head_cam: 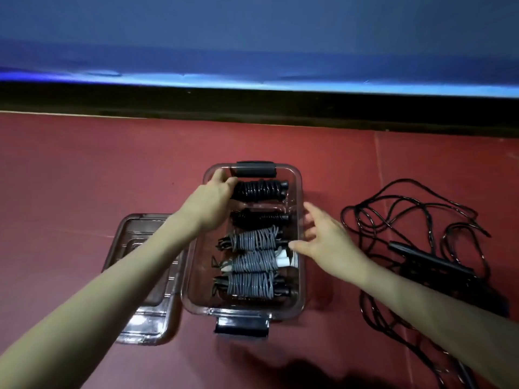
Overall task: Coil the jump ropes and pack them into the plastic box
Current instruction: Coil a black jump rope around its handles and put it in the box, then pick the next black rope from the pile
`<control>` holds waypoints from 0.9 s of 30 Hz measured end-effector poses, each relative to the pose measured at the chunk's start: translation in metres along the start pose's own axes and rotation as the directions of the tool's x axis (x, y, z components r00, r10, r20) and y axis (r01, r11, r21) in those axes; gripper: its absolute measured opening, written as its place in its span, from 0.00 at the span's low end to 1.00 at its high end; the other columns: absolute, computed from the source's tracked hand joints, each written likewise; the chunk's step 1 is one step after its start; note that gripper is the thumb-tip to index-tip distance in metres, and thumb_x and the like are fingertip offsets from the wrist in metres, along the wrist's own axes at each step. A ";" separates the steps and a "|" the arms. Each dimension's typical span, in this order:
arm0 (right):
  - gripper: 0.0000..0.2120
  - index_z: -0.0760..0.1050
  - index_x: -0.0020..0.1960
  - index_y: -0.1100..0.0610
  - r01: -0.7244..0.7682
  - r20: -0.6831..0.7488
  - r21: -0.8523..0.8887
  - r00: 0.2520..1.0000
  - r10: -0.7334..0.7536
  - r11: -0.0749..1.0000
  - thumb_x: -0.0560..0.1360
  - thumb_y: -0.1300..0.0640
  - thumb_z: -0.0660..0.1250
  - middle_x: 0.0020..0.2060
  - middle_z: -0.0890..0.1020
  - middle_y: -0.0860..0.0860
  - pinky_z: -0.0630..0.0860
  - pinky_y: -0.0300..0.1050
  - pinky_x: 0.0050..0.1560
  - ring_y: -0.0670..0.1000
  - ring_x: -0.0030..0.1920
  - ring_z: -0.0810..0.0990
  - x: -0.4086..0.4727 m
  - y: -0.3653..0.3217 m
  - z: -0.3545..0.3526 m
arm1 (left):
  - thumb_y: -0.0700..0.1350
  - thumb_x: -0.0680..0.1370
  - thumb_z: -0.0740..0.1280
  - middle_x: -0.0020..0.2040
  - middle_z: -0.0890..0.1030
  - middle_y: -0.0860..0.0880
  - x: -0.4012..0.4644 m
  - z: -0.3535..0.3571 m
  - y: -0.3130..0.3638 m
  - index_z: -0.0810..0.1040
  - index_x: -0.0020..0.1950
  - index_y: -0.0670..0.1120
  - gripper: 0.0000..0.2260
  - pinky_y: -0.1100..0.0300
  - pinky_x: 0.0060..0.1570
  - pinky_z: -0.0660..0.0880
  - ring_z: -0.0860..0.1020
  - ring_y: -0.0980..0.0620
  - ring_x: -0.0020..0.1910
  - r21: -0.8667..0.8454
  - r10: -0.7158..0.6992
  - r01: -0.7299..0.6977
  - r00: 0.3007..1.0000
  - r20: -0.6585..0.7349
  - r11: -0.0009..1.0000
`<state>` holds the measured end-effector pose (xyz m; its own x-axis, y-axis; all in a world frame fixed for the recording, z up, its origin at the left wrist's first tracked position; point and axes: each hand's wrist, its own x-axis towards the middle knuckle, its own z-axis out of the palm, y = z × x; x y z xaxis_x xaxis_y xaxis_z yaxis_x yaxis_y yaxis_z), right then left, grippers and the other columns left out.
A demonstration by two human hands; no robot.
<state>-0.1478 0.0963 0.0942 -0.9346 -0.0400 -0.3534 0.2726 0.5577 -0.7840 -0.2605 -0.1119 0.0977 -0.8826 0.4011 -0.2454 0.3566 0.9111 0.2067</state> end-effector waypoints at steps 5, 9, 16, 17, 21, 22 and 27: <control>0.34 0.62 0.76 0.60 -0.143 0.119 -0.005 0.983 0.142 0.990 0.75 0.52 0.72 0.51 0.82 0.59 0.79 0.44 0.50 0.49 0.44 0.82 0.011 0.010 -0.008 | 0.39 0.79 0.64 0.59 0.74 0.39 0.032 0.030 0.000 0.63 0.67 0.41 0.18 0.44 0.42 0.74 0.78 0.34 0.48 0.107 0.033 -0.039 0.998 0.057 0.994; 0.21 0.66 0.70 0.61 -0.250 0.197 0.086 0.953 0.230 0.964 0.80 0.57 0.65 0.52 0.77 0.66 0.82 0.48 0.36 0.54 0.35 0.78 0.010 0.007 0.001 | 0.32 0.77 0.62 0.64 0.68 0.43 0.036 0.047 0.002 0.69 0.67 0.42 0.18 0.50 0.44 0.76 0.74 0.41 0.57 0.306 0.016 -0.046 0.995 0.101 0.951; 0.11 0.71 0.55 0.64 -0.263 -0.008 0.052 0.965 0.264 0.963 0.80 0.56 0.65 0.47 0.79 0.61 0.80 0.46 0.29 0.58 0.34 0.80 0.027 -0.011 0.013 | 0.33 0.75 0.66 0.58 0.74 0.42 0.056 0.039 -0.006 0.60 0.70 0.43 0.26 0.53 0.40 0.73 0.78 0.42 0.55 0.385 0.041 -0.053 0.998 0.039 0.921; 0.11 0.71 0.55 0.64 -0.266 -0.014 0.054 0.964 0.267 0.962 0.80 0.56 0.65 0.47 0.80 0.62 0.81 0.46 0.29 0.61 0.35 0.82 0.034 -0.015 0.012 | 0.34 0.75 0.68 0.57 0.75 0.42 0.058 0.035 -0.008 0.59 0.71 0.45 0.29 0.53 0.40 0.72 0.79 0.42 0.53 0.378 0.028 -0.044 0.999 0.046 0.925; 0.11 0.72 0.54 0.61 -0.321 0.056 0.100 0.947 0.316 0.942 0.79 0.54 0.67 0.38 0.79 0.62 0.77 0.41 0.24 0.55 0.26 0.80 0.048 -0.026 0.003 | 0.38 0.76 0.68 0.63 0.69 0.41 0.061 0.021 -0.002 0.67 0.70 0.46 0.23 0.49 0.54 0.73 0.71 0.41 0.62 0.402 0.007 -0.020 0.999 0.034 0.915; 0.10 0.72 0.52 0.60 -0.323 0.072 0.117 0.946 0.316 0.939 0.79 0.53 0.67 0.36 0.79 0.61 0.76 0.40 0.24 0.54 0.25 0.80 0.046 -0.026 -0.003 | 0.38 0.78 0.65 0.64 0.68 0.41 0.058 0.017 0.003 0.69 0.69 0.46 0.20 0.47 0.56 0.72 0.70 0.40 0.63 0.377 0.010 -0.002 1.000 -0.020 0.926; 0.05 0.76 0.47 0.58 -0.177 -0.111 0.130 0.975 0.191 0.976 0.79 0.65 0.63 0.33 0.82 0.56 0.75 0.38 0.28 0.54 0.31 0.81 0.028 -0.008 -0.045 | 0.39 0.79 0.59 0.54 0.76 0.39 0.026 -0.004 0.053 0.74 0.55 0.39 0.08 0.46 0.45 0.71 0.75 0.36 0.53 -0.120 0.034 -0.065 0.969 -0.244 0.991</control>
<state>-0.1864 0.1284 0.1134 -0.8846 0.1595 -0.4382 0.4608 0.4435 -0.7688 -0.2660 -0.0540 0.1059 -0.9182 0.3961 0.0006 0.3735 0.8653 0.3343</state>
